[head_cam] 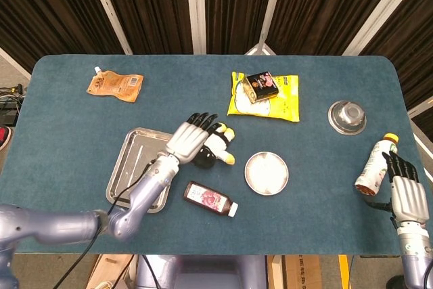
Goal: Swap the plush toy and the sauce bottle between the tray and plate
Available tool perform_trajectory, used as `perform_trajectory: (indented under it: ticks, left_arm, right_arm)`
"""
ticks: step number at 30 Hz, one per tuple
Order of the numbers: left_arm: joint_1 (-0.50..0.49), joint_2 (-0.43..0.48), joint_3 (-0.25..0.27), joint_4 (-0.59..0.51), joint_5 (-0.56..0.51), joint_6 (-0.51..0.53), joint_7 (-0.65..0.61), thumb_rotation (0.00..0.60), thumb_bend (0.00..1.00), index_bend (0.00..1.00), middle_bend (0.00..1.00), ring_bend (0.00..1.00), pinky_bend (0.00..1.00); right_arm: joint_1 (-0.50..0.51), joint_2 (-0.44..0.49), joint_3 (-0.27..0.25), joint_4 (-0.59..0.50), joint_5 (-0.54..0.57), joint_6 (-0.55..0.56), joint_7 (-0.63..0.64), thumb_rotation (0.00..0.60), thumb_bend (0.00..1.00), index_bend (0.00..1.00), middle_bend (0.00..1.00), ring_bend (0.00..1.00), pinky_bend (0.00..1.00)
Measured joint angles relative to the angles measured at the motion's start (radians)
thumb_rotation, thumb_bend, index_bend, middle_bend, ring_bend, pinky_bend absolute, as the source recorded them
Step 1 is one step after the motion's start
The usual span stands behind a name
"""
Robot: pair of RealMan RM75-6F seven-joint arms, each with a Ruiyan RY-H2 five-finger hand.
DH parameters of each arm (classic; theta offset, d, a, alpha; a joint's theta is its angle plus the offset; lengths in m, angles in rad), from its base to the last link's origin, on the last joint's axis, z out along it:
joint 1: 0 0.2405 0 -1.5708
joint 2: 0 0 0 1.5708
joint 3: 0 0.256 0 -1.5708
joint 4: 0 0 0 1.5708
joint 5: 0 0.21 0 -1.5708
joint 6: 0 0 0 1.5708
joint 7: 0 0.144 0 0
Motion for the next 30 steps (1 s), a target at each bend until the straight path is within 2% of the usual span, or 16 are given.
perform_trajectory:
  ticks: [5,10,13,15,21,23,25,30]
  left_arm:
    - [-0.04,-0.099,-0.012,0.198,0.022,-0.09,-0.103,0.6,0.04,0.13,0.0,0.0,0.05]
    - [-0.069,-0.195,-0.015,0.375,0.109,-0.175,-0.254,0.6,0.04,0.13,0.0,0.0,0.05]
    - [-0.082,-0.237,-0.007,0.449,0.159,-0.219,-0.306,0.6,0.07,0.16,0.03,0.0,0.11]
    - [-0.089,-0.257,0.003,0.487,0.176,-0.235,-0.319,0.6,0.15,0.2,0.11,0.05,0.19]
    - [-0.094,-0.297,0.026,0.559,0.205,-0.239,-0.309,0.6,0.45,0.35,0.35,0.28,0.4]
    - [-0.092,-0.301,0.027,0.565,0.209,-0.23,-0.303,0.6,0.51,0.39,0.4,0.33,0.45]
    - [-0.089,-0.305,0.026,0.567,0.218,-0.209,-0.304,0.6,0.53,0.41,0.43,0.35,0.46]
    - [-0.072,-0.285,0.015,0.522,0.263,-0.13,-0.325,0.6,0.51,0.39,0.37,0.34,0.43]
  right_arm:
    - [0.003,-0.008,0.008,0.01,0.021,-0.013,-0.013,0.6,0.03,0.02,0.0,0.01,0.0]
    - [0.003,-0.011,0.013,0.018,0.029,-0.019,-0.013,0.6,0.03,0.02,0.0,0.01,0.0]
    - [0.003,-0.012,0.014,0.02,0.03,-0.019,-0.013,0.6,0.03,0.02,0.0,0.01,0.0]
    - [0.002,-0.012,0.015,0.02,0.029,-0.02,-0.009,0.6,0.03,0.02,0.0,0.01,0.0]
    - [-0.001,-0.008,0.014,0.015,0.014,-0.016,0.005,0.6,0.03,0.02,0.0,0.01,0.0]
    - [-0.002,-0.008,0.014,0.014,0.012,-0.016,0.01,0.6,0.03,0.02,0.0,0.01,0.0]
    - [-0.002,-0.008,0.015,0.014,0.01,-0.016,0.015,0.6,0.03,0.02,0.0,0.01,0.0]
    - [-0.007,-0.006,0.017,0.014,0.004,-0.009,0.027,0.6,0.03,0.02,0.0,0.01,0.0]
